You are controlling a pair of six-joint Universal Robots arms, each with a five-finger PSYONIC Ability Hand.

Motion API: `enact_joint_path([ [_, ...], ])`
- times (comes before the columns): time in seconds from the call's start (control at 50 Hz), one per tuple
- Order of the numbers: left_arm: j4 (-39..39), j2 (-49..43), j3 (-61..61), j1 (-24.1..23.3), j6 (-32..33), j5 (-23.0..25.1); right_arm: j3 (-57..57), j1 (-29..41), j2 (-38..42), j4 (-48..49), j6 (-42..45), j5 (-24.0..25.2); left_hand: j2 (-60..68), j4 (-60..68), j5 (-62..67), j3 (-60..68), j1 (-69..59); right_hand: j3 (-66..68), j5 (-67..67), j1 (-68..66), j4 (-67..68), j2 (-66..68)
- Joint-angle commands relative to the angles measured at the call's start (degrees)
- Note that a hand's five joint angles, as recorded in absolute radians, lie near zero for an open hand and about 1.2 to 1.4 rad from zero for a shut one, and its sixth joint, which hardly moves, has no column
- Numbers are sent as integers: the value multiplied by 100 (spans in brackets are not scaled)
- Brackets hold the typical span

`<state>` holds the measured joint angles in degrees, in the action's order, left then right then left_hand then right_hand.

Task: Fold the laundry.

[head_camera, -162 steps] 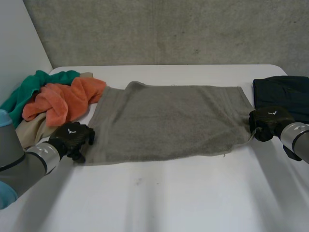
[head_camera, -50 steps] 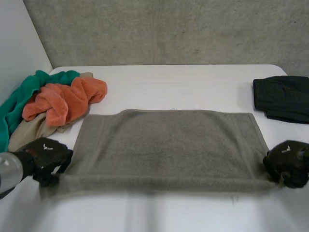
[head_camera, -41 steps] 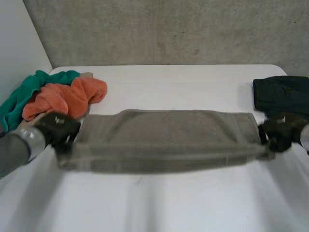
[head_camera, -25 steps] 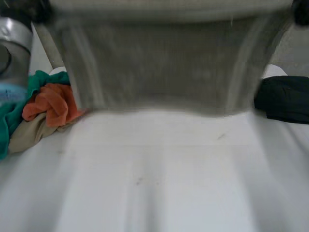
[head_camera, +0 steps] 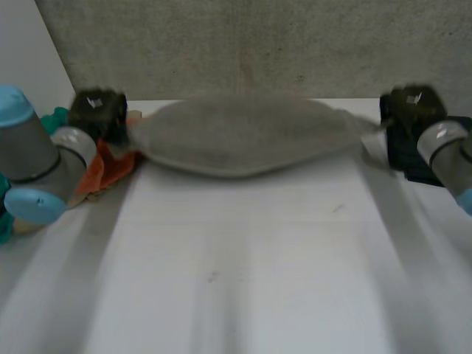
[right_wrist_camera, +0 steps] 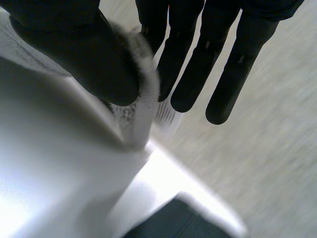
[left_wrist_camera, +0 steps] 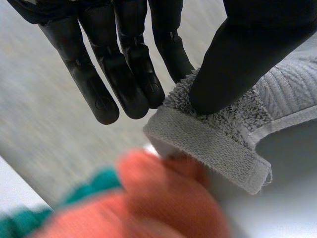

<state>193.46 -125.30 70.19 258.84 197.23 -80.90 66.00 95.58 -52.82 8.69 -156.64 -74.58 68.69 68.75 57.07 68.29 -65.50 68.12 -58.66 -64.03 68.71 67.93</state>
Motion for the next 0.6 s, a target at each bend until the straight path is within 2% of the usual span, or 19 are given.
enact_joint_path([
  [0.02, -1080, 373, 996, -44, 448, 355, 861, -232, -377, -1587, 1020, 295, 1131, 1125, 1293, 1171, -1450, 1188, -1134, -1597, 1129, 1207],
  [0.14, -2768, 1375, 1980, 123, 1264, 382, 1819, -697, -1387, -3415, 2504, 111, 1131, 1125, 1293, 1171, -1450, 1188, -1134, -1597, 1129, 1207],
  [0.18, -3662, 1857, 2428, 263, 1860, 330, 2223, -969, -1871, -4083, 3181, 40, 1131, 1125, 1293, 1171, -1450, 1188, -1134, -1597, 1129, 1207],
  [0.2, -3866, 1955, 2517, 307, 2020, 303, 2529, -1206, -2220, -4451, 3827, 84, 1131, 1125, 1293, 1171, -1450, 1188, -1134, -1597, 1129, 1207],
  [0.26, -4474, 2307, 2772, 501, 2539, 285, 2760, -1418, -2513, -4437, 4447, 251, 1131, 1125, 1293, 1171, -1450, 1188, -1134, -1597, 1129, 1207],
  [0.32, -4353, 2387, 2694, 571, 2803, 338, 2796, -1445, -2471, -4324, 4494, 339, 1131, 1125, 1293, 1171, -1450, 1188, -1134, -1597, 1129, 1207],
  [0.36, -4194, 2335, 2553, 563, 2743, 338, 2708, -1419, -2339, -4201, 4362, 357, 1131, 1125, 1293, 1171, -1450, 1188, -1134, -1597, 1129, 1207],
  [0.48, -3219, 1624, 1789, 264, 1952, 268, 1892, -857, -1461, -3103, 3133, 251, 1131, 1125, 1293, 1171, -1450, 1188, -1134, -1597, 1129, 1207],
  [0.6, -2586, 727, 823, -52, 1433, -92, 1074, -470, -643, -1908, 2007, -47, 1131, 1125, 1293, 1171, -1450, 1188, -1134, -1597, 1129, 1207],
])
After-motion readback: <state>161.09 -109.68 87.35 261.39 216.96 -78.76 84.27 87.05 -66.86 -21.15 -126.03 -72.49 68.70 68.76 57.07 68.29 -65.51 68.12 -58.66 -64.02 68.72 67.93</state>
